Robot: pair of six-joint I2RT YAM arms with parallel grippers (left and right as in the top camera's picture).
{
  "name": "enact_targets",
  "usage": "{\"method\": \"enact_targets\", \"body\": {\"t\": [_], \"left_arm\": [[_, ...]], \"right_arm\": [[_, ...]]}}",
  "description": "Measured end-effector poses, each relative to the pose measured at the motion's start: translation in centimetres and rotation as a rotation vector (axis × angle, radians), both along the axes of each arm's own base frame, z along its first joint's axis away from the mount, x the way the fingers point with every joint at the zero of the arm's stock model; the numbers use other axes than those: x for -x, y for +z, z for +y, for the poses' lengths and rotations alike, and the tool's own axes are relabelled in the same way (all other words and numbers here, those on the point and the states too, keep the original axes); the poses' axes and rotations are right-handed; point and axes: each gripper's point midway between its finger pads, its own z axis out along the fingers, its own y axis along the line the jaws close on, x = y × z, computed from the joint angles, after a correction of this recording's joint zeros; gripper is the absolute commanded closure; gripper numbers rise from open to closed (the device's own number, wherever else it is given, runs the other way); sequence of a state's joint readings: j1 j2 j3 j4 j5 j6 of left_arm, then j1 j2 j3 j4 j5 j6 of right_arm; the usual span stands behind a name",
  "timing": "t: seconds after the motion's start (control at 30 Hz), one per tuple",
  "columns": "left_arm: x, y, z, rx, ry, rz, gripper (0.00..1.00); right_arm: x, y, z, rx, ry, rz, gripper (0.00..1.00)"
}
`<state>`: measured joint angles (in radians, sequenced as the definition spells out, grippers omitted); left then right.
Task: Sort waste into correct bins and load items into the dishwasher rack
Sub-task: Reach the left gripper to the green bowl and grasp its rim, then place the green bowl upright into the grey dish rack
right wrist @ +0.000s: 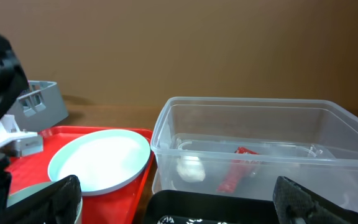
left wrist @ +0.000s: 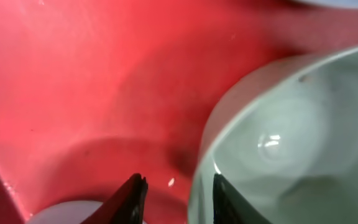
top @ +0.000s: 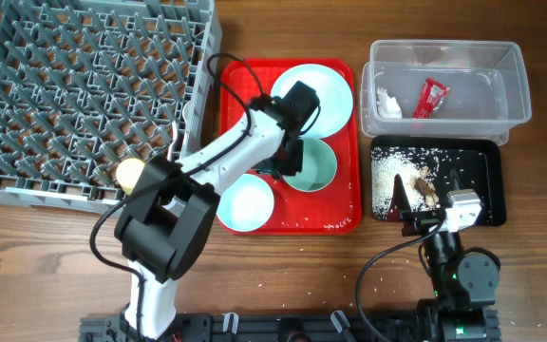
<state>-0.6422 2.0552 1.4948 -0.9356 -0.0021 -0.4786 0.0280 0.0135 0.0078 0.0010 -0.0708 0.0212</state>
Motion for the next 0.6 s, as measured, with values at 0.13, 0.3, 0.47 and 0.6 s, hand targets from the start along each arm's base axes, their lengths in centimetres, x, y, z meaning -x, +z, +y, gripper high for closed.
{"method": "enact_targets", "body": {"t": [0.13,0.3,0.47,0.6], "left_arm": [[-1.0,-0.4,-0.7,0.034,0.001,-0.045,0.59],[0.1,-0.1,0.1,-0.002,0.001,0.002,0.67],[-0.8,1.5,-0.6,0.027,-0.002,-0.036,0.84],[-0.6,1.4,-0.5,0.022,-0.001,-0.030,0.96]], "right_arm": [[0.0,0.0,0.0,0.000,0.000,0.000,0.00],[0.0,0.0,0.0,0.000,0.000,0.000,0.00],[0.0,0.0,0.0,0.000,0.000,0.000,0.00],[0.0,0.0,0.0,0.000,0.000,0.000,0.00]]}}
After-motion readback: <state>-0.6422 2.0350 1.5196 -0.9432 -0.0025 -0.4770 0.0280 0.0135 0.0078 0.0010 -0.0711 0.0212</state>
